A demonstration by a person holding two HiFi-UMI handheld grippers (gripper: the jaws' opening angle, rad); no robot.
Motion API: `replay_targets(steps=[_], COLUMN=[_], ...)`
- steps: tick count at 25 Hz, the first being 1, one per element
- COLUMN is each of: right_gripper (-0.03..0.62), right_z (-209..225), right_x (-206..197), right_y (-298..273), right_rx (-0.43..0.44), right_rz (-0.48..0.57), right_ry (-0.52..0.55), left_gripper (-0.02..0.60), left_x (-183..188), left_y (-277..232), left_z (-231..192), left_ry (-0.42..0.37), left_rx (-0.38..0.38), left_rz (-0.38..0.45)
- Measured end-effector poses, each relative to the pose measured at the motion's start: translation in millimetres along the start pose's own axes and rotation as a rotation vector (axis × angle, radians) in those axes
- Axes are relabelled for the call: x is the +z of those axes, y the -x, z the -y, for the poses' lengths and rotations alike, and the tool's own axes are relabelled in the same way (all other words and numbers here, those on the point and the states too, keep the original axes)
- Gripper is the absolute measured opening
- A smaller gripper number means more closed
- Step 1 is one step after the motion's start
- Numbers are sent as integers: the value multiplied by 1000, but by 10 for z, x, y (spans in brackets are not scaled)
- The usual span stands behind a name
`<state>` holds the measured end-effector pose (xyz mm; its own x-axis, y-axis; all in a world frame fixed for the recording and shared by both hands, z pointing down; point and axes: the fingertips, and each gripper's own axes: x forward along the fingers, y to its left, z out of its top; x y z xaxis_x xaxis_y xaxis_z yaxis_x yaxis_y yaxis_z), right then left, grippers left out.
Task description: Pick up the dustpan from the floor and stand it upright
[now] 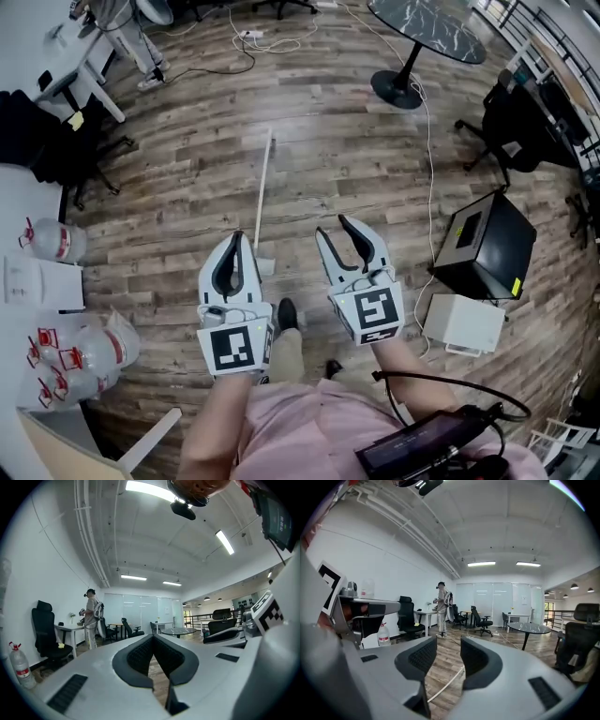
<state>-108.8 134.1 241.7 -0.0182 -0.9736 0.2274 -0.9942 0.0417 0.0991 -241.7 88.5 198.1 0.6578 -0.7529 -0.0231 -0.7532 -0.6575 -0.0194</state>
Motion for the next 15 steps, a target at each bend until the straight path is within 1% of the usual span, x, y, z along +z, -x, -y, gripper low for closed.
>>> replay_targets(steps=[4,9,15], right_gripper=[155,150,147], right_z=[91,177,363], right_x=[202,514,789], right_y=[-486,-864,-1092], right_rx=[-28,-62,-100], right_rz=[1,30,71], right_ry=[12,26,43], left_gripper=[9,9,9], left_x=[90,261,398], left_y=[-459,-834,-1163], left_z=[-298,-596,-653], left_ry=[3,-4,-5], left_rx=[-29,-44,-73], left_rz=[19,47,82])
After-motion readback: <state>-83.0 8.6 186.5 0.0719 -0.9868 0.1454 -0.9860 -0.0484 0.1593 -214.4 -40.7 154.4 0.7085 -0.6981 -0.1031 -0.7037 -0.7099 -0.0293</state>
